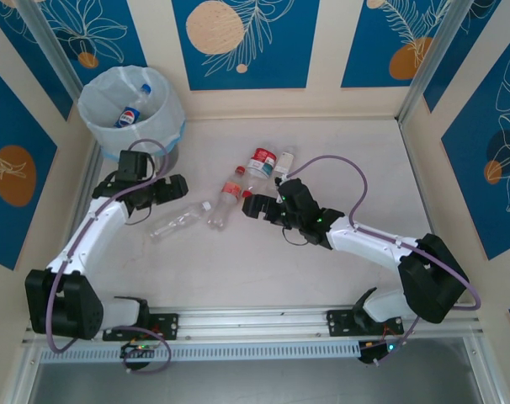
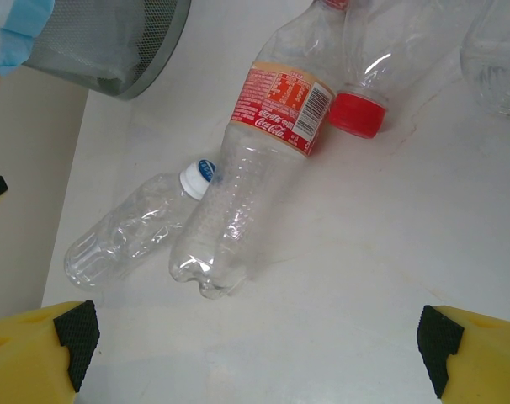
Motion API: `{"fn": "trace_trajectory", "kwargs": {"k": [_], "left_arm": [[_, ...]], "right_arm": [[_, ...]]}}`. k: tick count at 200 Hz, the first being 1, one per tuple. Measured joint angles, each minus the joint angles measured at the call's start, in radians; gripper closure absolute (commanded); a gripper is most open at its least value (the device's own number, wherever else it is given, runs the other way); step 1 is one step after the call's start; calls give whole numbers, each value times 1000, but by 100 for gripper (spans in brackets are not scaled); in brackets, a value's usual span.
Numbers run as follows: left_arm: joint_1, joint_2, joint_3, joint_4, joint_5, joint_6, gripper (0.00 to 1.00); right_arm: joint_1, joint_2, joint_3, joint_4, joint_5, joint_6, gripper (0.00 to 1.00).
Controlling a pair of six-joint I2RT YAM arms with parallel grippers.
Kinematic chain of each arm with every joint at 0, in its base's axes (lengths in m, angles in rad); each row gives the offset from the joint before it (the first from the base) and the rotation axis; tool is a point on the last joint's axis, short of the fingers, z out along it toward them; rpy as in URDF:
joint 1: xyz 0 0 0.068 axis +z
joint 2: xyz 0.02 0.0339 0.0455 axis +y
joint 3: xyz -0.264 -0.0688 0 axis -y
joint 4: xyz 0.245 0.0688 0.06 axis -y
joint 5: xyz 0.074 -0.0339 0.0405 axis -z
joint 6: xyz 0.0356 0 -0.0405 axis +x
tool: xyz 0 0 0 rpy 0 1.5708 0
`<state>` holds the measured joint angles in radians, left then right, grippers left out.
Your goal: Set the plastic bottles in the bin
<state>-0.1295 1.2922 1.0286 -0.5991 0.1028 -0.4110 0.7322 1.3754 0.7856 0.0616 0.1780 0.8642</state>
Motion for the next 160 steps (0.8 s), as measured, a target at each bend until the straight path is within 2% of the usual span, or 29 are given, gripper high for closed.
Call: {"fn": "trace_trajectory", "kwargs": {"k": [46, 160], "left_arm": [[1, 39, -64, 27, -35, -6, 1], [1, 151, -185, 234, -89, 4, 1]], "right_arm": [[0, -9, 0, 0, 7, 0, 0], [0, -44, -24, -8, 22, 9, 0]]}}
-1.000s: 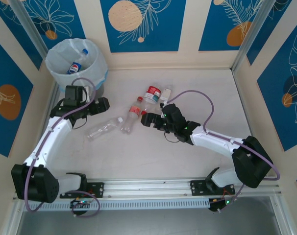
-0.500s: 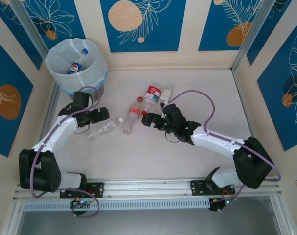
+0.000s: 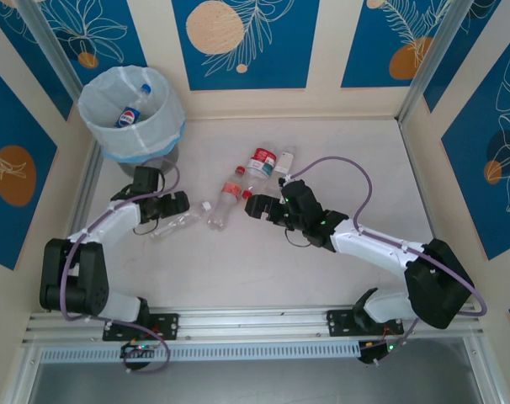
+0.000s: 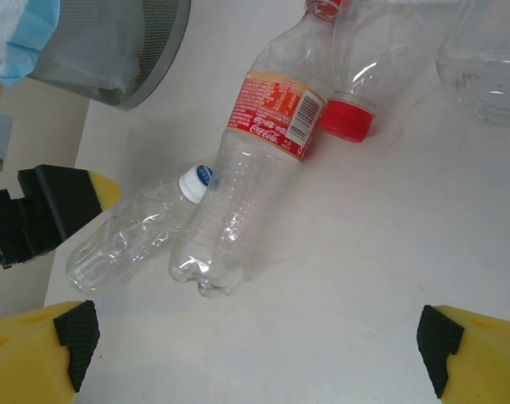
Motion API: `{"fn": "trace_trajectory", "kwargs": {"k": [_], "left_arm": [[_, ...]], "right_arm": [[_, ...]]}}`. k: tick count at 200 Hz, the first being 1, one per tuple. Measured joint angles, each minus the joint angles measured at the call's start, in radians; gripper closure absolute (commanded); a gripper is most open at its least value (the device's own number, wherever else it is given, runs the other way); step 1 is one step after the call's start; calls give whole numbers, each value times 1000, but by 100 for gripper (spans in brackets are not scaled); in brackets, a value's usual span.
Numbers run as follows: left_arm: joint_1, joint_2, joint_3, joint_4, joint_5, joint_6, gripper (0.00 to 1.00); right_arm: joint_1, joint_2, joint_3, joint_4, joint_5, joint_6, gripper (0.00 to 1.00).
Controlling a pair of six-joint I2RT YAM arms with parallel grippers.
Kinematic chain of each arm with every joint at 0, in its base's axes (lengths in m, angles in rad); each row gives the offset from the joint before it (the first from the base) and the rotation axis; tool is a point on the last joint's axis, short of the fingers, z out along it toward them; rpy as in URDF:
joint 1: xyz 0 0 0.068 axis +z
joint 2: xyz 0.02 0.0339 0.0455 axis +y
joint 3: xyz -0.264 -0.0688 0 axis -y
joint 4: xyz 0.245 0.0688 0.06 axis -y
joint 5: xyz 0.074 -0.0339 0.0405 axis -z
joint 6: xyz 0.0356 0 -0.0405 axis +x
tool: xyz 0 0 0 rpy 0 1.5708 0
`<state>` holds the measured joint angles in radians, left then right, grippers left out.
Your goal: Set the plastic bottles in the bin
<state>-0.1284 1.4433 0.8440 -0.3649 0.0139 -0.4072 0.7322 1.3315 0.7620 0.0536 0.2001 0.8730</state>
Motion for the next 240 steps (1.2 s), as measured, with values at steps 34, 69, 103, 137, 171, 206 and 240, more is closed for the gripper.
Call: {"fn": "trace_trajectory", "kwargs": {"k": [34, 69, 103, 137, 171, 206, 240], "left_arm": [[0, 37, -8, 33, -1, 17, 1], [0, 48, -22, 46, 5, 15, 1], [-17, 13, -69, 39, 22, -23, 1], [-48, -106, -124, -10, 22, -100, 1], [-91, -222, -208, -52, 38, -198, 1], [-140, -316, -232, -128, 64, -267, 1], [-224, -354, -230, -145, 62, -293, 1]], "right_arm": [[0, 0, -12, -1, 3, 9, 0], [0, 0, -24, -3, 3, 14, 0], [0, 0, -24, -2, 3, 14, 1], [0, 8, -24, 2, 2, 18, 1], [0, 48, -22, 4, -7, 18, 0], [0, 79, -5, 5, -19, 18, 0], [0, 104, 19, 7, -28, 18, 0]]}}
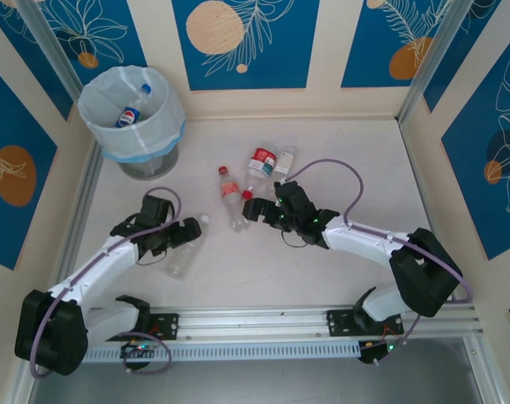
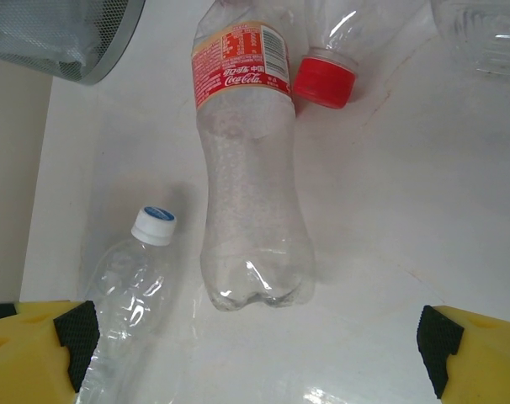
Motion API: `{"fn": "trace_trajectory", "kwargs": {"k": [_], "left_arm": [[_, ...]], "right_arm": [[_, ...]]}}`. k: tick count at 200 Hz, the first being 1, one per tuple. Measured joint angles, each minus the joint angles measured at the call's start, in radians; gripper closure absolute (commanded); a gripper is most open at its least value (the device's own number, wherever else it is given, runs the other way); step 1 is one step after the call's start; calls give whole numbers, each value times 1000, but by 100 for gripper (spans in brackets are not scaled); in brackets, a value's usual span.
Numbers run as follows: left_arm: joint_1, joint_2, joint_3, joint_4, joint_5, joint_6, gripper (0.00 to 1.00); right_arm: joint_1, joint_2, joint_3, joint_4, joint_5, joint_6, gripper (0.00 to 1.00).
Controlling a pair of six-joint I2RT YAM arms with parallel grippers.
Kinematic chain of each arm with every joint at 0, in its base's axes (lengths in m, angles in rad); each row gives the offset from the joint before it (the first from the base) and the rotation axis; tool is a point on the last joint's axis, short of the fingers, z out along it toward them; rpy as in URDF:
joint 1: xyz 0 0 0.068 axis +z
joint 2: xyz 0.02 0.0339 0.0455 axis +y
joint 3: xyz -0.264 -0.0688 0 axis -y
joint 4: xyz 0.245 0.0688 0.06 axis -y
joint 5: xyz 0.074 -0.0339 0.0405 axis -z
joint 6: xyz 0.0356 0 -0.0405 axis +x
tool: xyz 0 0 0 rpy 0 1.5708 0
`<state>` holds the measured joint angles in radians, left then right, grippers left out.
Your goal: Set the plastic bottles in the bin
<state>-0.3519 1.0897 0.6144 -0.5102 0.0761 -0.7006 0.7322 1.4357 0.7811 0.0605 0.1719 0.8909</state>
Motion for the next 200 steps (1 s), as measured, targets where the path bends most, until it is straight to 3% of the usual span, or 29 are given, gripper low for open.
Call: {"fn": "trace_trajectory", "kwargs": {"k": [45, 131, 200], "left_arm": [[-148, 129, 102, -106, -95, 16, 1], [-341, 374, 267, -243, -224, 107, 1], [-367, 487, 316, -314, -295, 89, 11]], "right_arm": [[0, 45, 42, 2, -33, 0, 0], [0, 50, 55, -2, -45, -1, 0], [0, 49, 55, -14, -45, -1, 1]]}}
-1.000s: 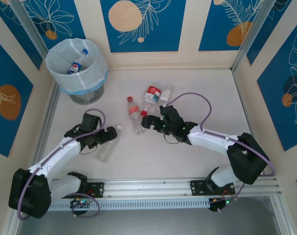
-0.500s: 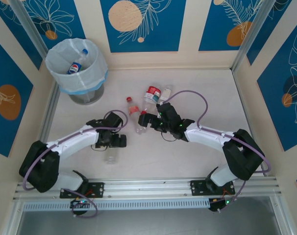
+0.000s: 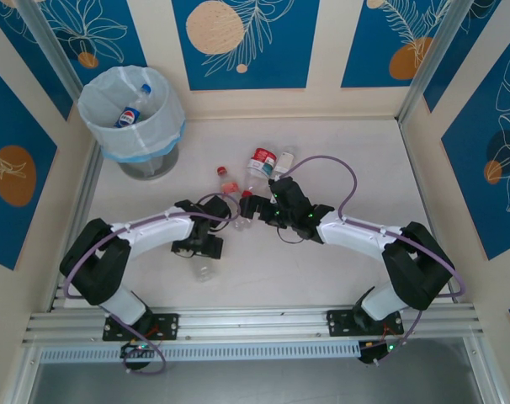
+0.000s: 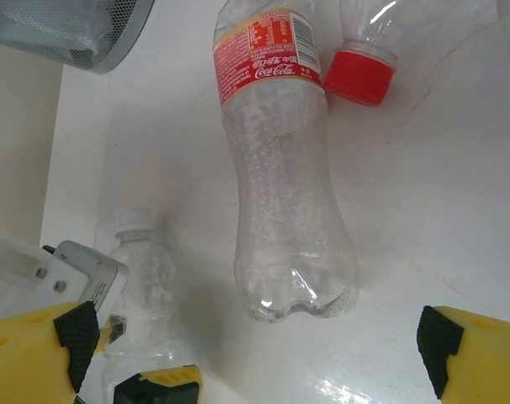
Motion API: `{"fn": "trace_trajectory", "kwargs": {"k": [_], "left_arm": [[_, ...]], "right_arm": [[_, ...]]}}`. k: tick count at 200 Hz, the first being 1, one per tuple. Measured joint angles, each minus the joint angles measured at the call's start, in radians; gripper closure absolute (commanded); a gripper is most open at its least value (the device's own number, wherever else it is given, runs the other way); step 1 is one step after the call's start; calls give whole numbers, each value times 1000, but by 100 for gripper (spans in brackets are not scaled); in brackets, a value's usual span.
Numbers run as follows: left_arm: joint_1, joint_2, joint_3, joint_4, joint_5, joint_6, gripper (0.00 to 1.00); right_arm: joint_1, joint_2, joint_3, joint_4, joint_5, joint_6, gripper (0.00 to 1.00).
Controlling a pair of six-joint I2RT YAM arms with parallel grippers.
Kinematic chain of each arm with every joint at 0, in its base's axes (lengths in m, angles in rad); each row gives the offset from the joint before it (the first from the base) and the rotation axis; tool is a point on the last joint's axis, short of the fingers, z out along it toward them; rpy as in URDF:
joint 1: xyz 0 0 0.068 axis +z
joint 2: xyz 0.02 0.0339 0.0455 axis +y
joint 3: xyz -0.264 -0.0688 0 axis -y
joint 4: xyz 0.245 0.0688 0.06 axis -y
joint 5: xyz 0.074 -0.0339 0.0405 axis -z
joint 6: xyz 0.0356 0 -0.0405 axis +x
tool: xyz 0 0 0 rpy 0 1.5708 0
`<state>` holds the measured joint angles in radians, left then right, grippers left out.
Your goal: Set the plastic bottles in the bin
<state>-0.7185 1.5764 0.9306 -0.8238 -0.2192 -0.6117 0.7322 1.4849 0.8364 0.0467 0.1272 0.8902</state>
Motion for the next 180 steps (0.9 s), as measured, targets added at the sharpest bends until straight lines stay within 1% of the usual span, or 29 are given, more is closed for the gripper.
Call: {"fn": "trace_trajectory", "kwargs": {"k": [47, 79, 113, 135, 180], "left_arm": [[0, -1, -6, -3, -11, -61, 12], [0, -2, -24, -4, -18, -72, 14], [0, -5, -41, 8, -18, -87, 20], [0, -12, -60, 30, -17, -87, 21], [1, -18, -72, 73, 3, -89, 33]], "right_arm": [[0, 0, 0, -10, 0, 0, 0], [0, 0, 0, -12, 0, 0, 1], [0, 0, 0, -12, 0, 0, 0], [0, 0, 0, -14, 0, 0, 0], [0, -1, 0, -12, -2, -6, 0]]}}
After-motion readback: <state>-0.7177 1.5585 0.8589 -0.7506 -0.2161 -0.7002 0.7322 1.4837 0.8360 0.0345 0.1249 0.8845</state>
